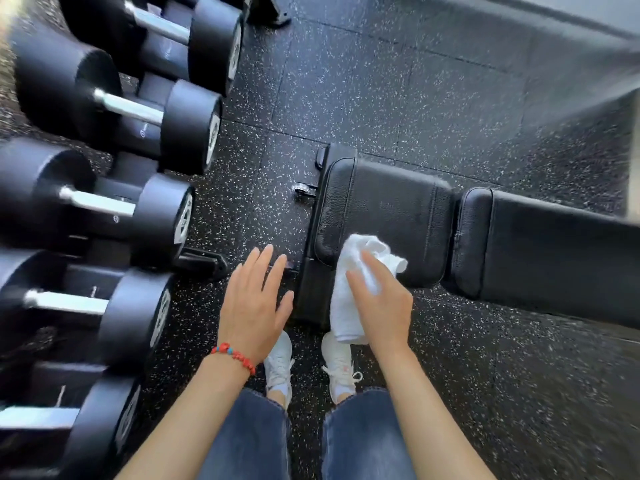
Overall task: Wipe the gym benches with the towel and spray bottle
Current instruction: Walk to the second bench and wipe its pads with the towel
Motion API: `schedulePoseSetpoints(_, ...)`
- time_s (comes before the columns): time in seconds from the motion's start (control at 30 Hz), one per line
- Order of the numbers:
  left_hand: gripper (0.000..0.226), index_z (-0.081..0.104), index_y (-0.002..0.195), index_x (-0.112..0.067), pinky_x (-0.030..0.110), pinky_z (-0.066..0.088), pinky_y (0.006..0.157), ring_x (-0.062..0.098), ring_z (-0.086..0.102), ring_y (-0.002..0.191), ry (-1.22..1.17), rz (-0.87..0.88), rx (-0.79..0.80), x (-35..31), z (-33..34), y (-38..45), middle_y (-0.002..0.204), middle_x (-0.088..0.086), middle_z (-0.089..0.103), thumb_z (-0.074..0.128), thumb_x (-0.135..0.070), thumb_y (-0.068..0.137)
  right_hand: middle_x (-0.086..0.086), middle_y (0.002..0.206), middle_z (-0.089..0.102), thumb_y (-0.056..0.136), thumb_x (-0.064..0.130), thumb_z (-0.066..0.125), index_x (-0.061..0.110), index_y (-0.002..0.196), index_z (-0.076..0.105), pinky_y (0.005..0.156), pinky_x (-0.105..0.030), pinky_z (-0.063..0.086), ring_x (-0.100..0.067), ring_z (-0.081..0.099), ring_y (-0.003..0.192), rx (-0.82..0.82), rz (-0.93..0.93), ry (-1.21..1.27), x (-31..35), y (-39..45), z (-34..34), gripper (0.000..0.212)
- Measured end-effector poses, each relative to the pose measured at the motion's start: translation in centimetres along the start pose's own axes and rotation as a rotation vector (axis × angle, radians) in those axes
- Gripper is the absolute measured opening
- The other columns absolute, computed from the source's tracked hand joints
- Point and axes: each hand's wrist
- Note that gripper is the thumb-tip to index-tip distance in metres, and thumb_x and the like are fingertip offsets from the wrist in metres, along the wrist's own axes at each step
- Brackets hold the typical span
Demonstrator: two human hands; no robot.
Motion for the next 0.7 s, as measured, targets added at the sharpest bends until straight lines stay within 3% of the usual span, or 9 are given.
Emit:
schedulePoseSetpoints(0.13,0.050,0.055,0.123,0.004,0.055,0.041,0.098,0.043,0.047,0.122,-0.002,-0.040,-0.039,-1.7,-4.3,-1.5,0.131,0.025,0.051,0.040,-0.029,0.088,0.009,0.111,0.062,0.082,0.032,0.067,0.032,0.118,0.061,0.073,-0.009,0.031,0.003,0.047,0.094,0.020,-0.031,0.102,3.9,-1.7,-2.8,0.037)
schedulePoseSetpoints(0.23,0.050,0.056,0.122,0.003,0.056,0.042,0.096,0.043,0.048,0.121,-0.006,-0.056,-0.071,-3.0,-7.8,-2.6,0.130,0.025,0.052,0.041,-0.030,0.088,0.017,0.102,0.056,0.082,0.031,0.067,0.032,0.117,0.061,0.068,-0.004,0.031,0.005,0.047,0.092,0.044,-0.072,0.138,6.9,-3.3,-4.8,0.036)
schedulePoseSetpoints(0.37,0.051,0.057,0.121,0.002,0.057,0.043,0.095,0.043,0.049,0.120,-0.020,-0.074,-0.110,-4.7,-11.9,-3.2,0.129,0.025,0.053,0.041,-0.031,0.087,0.023,0.101,0.054,0.082,0.027,0.068,0.030,0.117,0.061,0.075,-0.004,0.033,0.006,0.047,0.094,0.082,-0.144,0.133,9.9,-5.1,-6.7,0.036)
schedulePoseSetpoints(0.47,0.051,0.060,0.118,0.003,0.057,0.044,0.093,0.043,0.051,0.118,-0.028,-0.084,-0.154,-5.8,-15.1,-3.7,0.126,0.025,0.055,0.041,-0.031,0.086,0.021,0.105,0.056,0.082,0.024,0.069,0.026,0.117,0.062,0.080,-0.006,0.031,0.004,0.049,0.097,0.096,-0.213,0.125,11.9,-6.3,-8.0,0.036)
schedulePoseSetpoints(0.7,0.051,0.063,0.115,0.003,0.057,0.047,0.089,0.042,0.055,0.113,-0.027,-0.123,-0.224,-6.6,-20.6,-5.1,0.122,0.024,0.058,0.040,-0.031,0.084,0.004,0.118,0.064,0.082,0.027,0.069,0.026,0.115,0.063,0.072,-0.006,0.029,-0.002,0.050,0.091,0.112,-0.325,0.056,17.2,-7.6,-9.7,0.034)
Point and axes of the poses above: each hand's wrist, its own y-axis towards the middle knuckle, its own z-axis out of the palm, x = y × z
